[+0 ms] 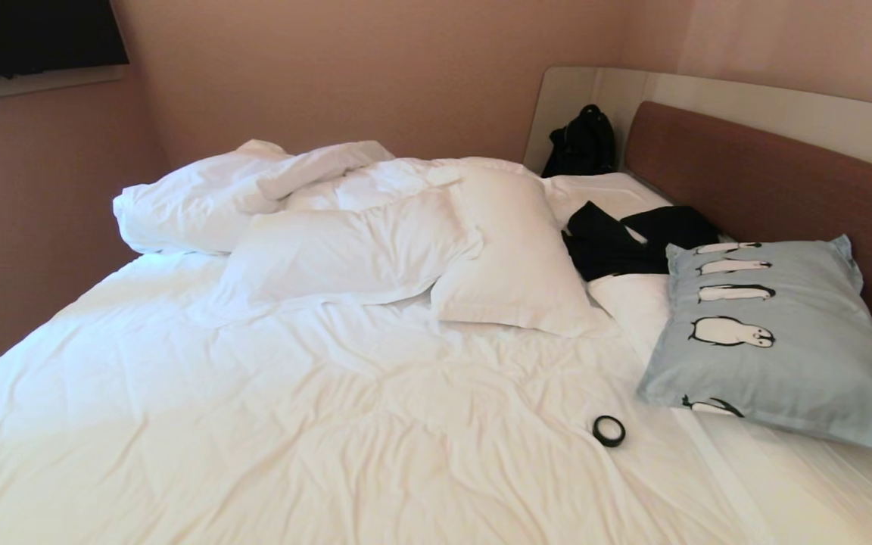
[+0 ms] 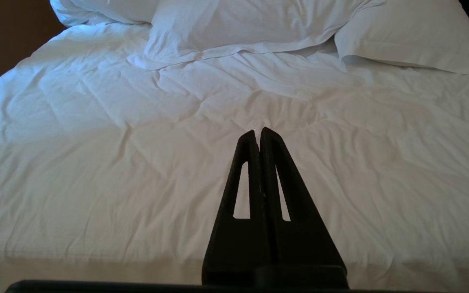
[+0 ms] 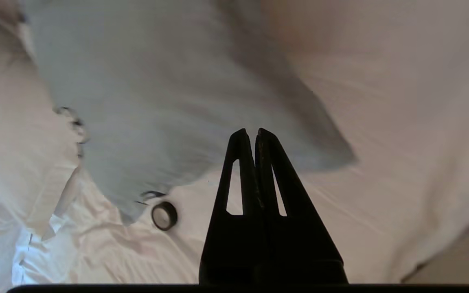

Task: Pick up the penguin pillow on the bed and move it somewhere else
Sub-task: Pick up the pillow

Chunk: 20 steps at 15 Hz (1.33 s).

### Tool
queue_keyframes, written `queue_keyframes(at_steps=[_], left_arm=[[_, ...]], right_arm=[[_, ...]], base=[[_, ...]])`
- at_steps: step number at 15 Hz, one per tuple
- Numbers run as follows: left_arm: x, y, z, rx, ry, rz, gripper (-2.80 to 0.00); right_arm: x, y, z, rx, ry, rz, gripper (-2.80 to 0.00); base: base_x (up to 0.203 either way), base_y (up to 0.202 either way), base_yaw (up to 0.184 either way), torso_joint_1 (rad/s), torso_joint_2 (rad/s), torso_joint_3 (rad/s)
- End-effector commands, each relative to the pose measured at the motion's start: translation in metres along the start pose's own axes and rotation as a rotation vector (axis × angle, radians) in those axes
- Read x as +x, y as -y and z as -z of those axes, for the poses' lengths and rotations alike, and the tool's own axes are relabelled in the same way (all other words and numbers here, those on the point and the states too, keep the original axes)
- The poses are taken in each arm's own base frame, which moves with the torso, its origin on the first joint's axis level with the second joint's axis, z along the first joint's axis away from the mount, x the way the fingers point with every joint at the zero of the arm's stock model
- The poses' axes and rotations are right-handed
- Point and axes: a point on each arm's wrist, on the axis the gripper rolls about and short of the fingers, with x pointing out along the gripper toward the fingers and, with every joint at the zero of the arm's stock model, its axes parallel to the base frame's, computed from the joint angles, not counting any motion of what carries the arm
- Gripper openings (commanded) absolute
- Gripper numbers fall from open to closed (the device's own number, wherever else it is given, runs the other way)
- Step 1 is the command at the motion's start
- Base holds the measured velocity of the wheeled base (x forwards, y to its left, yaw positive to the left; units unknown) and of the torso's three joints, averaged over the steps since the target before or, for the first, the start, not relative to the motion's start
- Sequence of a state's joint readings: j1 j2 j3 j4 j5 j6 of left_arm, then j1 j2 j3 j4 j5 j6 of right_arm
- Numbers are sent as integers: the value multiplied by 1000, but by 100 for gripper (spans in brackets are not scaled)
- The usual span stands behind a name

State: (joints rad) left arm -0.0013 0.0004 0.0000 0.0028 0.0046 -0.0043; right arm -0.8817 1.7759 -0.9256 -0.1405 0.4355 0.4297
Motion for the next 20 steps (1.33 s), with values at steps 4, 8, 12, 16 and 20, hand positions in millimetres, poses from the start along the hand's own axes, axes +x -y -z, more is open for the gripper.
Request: queue_keyframes(at_steps=[4,8,12,16,20], left_arm=[[0,0,0,0,-1,0,-280],[0,0,0,0,-1,0,-280],[0,0,0,0,-1,0,-280],[0,0,0,0,-1,0,-280],[0,0,0,0,-1,0,-280]], right_arm=[[-8,17,13,-187,2,-539,0],[-6,29,28,-213,-47,-611,0],[-2,46,28,-184,-108,-740,0],[4,58,33,-153,-120,-722,0],[10,81,33,-122,-88,-641,0]], base=[[0,0,0,0,0,0],[0,0,0,0,0,0],[0,0,0,0,0,0],[0,0,0,0,0,0],[0,0,0,0,0,0]])
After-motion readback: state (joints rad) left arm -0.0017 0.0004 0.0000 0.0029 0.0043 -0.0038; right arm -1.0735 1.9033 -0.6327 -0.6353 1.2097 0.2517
